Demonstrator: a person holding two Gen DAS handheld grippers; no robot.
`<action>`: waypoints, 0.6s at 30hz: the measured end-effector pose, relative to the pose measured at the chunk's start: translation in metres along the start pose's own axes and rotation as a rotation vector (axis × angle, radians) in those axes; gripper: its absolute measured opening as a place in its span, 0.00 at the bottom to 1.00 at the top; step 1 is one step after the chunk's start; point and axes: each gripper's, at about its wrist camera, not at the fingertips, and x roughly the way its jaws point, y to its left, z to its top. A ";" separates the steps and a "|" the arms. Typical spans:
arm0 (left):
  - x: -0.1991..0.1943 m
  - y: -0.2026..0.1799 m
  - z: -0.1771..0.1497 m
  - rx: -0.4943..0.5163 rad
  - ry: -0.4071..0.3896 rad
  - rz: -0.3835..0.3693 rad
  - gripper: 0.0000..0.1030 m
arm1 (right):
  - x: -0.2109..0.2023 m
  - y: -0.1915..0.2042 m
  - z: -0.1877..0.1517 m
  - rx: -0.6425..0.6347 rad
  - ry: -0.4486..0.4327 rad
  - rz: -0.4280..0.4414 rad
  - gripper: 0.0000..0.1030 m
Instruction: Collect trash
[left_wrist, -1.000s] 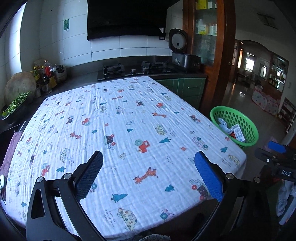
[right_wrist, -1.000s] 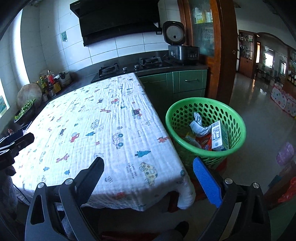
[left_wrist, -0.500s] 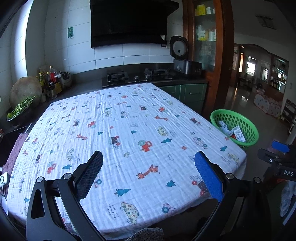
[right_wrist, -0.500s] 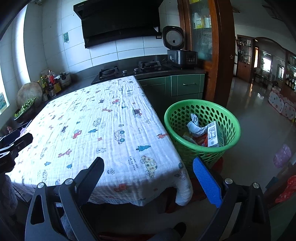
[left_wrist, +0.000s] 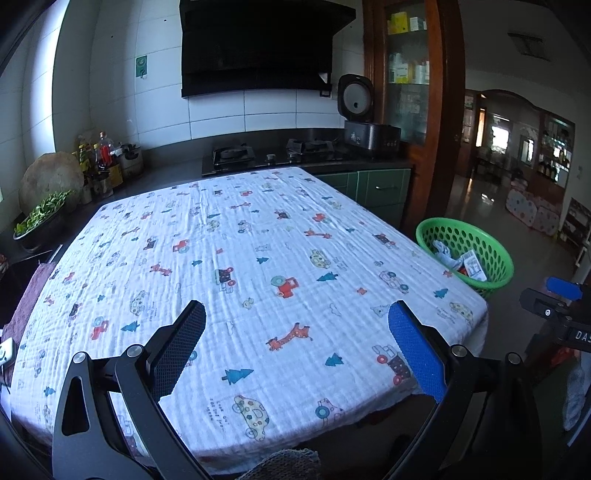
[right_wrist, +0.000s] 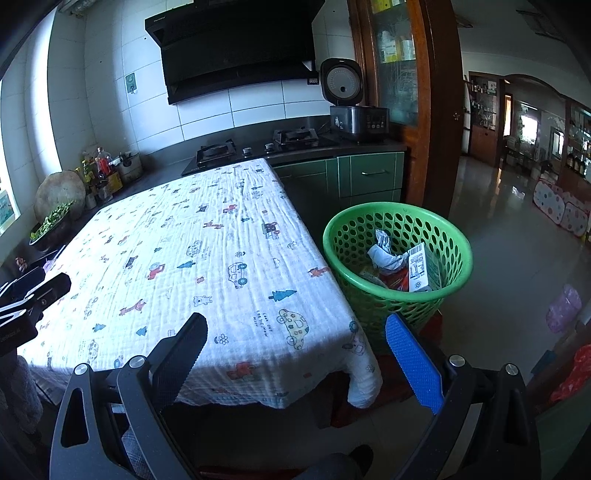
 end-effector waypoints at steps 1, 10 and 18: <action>0.000 0.000 0.000 0.000 0.000 0.000 0.95 | -0.001 0.000 0.000 0.001 -0.001 -0.001 0.91; -0.001 0.000 -0.002 0.006 -0.002 0.003 0.95 | -0.003 -0.001 0.000 -0.001 -0.006 0.001 0.91; -0.002 0.001 -0.003 0.003 -0.002 0.007 0.95 | -0.004 0.001 0.000 -0.004 -0.009 -0.002 0.91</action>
